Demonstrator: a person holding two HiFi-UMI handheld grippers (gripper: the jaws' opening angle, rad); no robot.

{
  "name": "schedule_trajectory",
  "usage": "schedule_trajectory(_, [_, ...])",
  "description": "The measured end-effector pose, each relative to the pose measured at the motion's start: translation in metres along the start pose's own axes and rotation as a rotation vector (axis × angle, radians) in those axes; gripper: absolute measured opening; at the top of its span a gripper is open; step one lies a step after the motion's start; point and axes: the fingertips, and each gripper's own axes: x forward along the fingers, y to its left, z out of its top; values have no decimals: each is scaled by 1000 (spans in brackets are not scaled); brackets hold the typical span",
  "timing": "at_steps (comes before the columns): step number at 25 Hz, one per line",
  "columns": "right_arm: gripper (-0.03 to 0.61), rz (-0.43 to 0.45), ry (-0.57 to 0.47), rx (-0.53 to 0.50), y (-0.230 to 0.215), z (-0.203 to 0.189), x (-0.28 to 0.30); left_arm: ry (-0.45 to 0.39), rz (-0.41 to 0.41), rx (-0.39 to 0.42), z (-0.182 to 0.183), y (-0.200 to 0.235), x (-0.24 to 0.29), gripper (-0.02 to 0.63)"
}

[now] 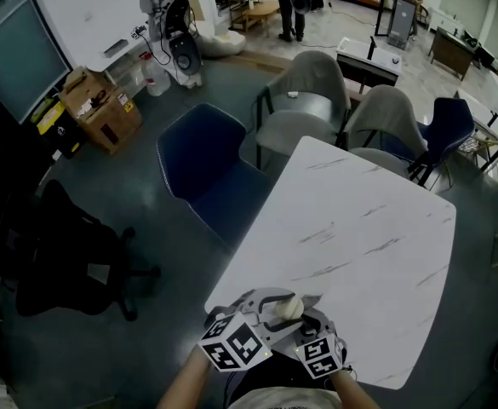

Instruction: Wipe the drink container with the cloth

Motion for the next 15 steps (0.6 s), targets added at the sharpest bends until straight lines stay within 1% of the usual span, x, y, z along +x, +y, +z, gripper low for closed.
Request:
schedule_trajectory(5, [57, 9, -33, 2, 0, 14, -14, -7, -18, 12, -1, -1, 0, 225])
schedule_trajectory(10, [57, 3, -76, -25, -4, 35, -34, -4, -33, 27, -2, -3, -1, 224])
schedule_trajectory(15, [57, 38, -109, -68, -4, 57, -56, 2, -60, 48, -2, -5, -1, 224])
